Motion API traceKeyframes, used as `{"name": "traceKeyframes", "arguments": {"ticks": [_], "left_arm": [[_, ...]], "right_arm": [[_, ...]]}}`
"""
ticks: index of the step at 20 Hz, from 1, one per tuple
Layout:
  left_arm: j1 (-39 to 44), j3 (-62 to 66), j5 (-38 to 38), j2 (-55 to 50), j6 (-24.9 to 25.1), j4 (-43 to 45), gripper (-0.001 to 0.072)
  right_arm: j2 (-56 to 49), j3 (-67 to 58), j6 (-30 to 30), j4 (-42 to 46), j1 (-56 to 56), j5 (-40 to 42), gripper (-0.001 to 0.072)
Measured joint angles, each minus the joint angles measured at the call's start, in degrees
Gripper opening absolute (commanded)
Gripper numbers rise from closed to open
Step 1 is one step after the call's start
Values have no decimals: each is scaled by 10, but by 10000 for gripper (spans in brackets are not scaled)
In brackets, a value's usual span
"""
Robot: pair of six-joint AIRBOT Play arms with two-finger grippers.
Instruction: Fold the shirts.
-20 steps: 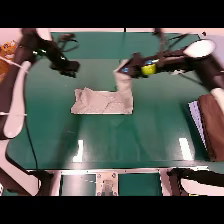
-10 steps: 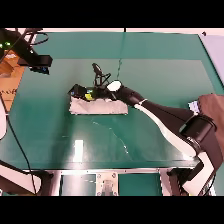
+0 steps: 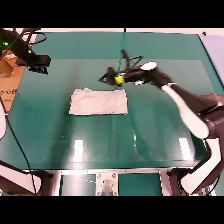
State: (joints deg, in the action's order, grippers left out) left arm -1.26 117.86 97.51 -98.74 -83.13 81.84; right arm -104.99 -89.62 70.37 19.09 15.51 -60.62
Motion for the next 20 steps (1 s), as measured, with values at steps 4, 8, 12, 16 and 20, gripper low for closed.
{"name": "traceKeyframes", "arguments": {"ticks": [4,8,12,16,20], "left_arm": [[0,0,-4,0,-6,0,24],[0,0,-9,0,-13,1,24],[0,0,-13,0,-21,1,24],[0,0,-15,0,-23,0,24],[0,0,-15,0,-23,0,24]], "right_arm": [[68,87,-14,80,-118,-52,534],[91,192,-47,121,-171,-46,597],[67,233,-61,132,-141,-3,598],[46,233,-66,101,-68,43,578],[38,197,-63,77,-11,77,10]]}}
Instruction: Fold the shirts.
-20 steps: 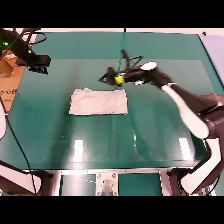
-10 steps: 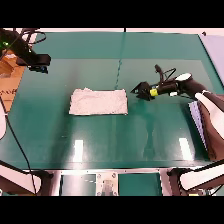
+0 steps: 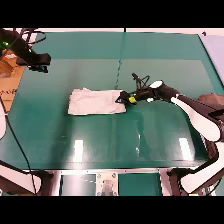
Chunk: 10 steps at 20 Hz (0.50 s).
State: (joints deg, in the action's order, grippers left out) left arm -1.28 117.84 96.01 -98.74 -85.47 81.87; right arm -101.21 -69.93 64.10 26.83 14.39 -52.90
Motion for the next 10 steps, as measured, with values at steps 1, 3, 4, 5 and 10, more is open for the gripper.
{"name": "traceKeyframes", "arguments": {"ticks": [1,3,4,5,10], "left_arm": [[0,0,0,0,0,0,24],[0,0,2,0,0,0,24],[0,0,3,0,0,0,24],[0,0,5,0,1,0,24],[0,0,9,0,4,0,24]], "right_arm": [[1,-14,3,-11,7,1,9],[6,-49,16,-18,5,-3,9],[15,-67,23,-24,-3,-7,9],[26,-83,31,-24,-17,-14,9],[127,-139,95,-12,-170,-50,9]]}}
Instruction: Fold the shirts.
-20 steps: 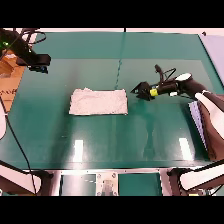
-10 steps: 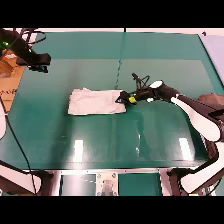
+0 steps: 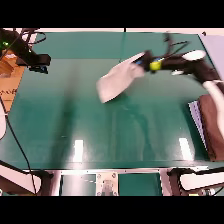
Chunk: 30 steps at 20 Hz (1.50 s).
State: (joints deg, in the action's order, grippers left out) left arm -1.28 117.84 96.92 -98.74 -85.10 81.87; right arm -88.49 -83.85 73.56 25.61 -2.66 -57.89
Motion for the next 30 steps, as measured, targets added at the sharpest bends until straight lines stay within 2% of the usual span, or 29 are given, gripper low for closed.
{"name": "traceKeyframes", "arguments": {"ticks": [6,10,14,18,23,24,25,26,30], "left_arm": [[0,0,2,0,1,0,24],[0,0,2,0,1,0,24],[0,-6,0,0,1,0,24],[0,-19,-3,0,1,-3,24],[0,-23,-4,-1,1,-20,24],[0,-24,-5,-1,1,-22,24],[0,-24,-5,-1,1,-24,24],[0,-24,-5,-1,1,-25,24],[1,-24,-5,-1,4,-29,24]], "right_arm": [[122,-15,94,53,-289,-66,9],[174,-16,160,144,-478,-136,9],[198,-16,196,228,-629,-234,9],[214,-10,229,332,-713,-312,9],[223,52,245,447,-742,-344,11],[223,72,247,464,-744,-343,109],[224,95,248,482,-746,-339,410],[224,117,248,497,-747,-332,664],[219,159,248,536,-749,-320,661]]}}
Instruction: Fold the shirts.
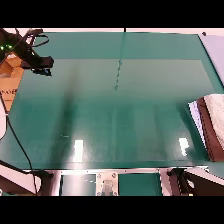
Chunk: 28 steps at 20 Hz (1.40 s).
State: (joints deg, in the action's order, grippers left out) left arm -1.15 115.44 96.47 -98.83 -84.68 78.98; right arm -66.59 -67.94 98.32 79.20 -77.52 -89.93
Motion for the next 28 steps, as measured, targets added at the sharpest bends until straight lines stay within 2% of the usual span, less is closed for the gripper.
{"name": "traceKeyframes", "arguments": {"ticks": [1,2,3,5,7,10,14,19,23,28], "left_arm": [[0,0,0,0,3,-2,23],[0,0,0,0,5,-5,24],[0,0,0,1,7,-7,24],[0,0,0,6,9,-16,24],[0,0,0,16,10,-32,24],[5,-12,-7,47,5,-61,23],[41,-90,-27,115,-5,-78,24],[105,-284,-104,224,-23,-85,24],[137,-398,-165,267,-30,-89,24],[148,-436,-198,281,-33,-94,24]], "right_arm": [[-1,-5,0,-7,0,1,630],[-1,-18,0,-24,3,2,398],[-1,-35,0,-50,9,2,62],[-2,-74,1,-106,36,6,11],[-2,-106,1,-151,91,17,10],[-2,-125,-4,-162,222,43,10],[-2,-97,-27,-105,449,81,10],[-2,-1,-32,-63,711,162,10],[-2,56,-16,-54,808,226,10],[-2,76,-10,-61,839,250,10]]}}
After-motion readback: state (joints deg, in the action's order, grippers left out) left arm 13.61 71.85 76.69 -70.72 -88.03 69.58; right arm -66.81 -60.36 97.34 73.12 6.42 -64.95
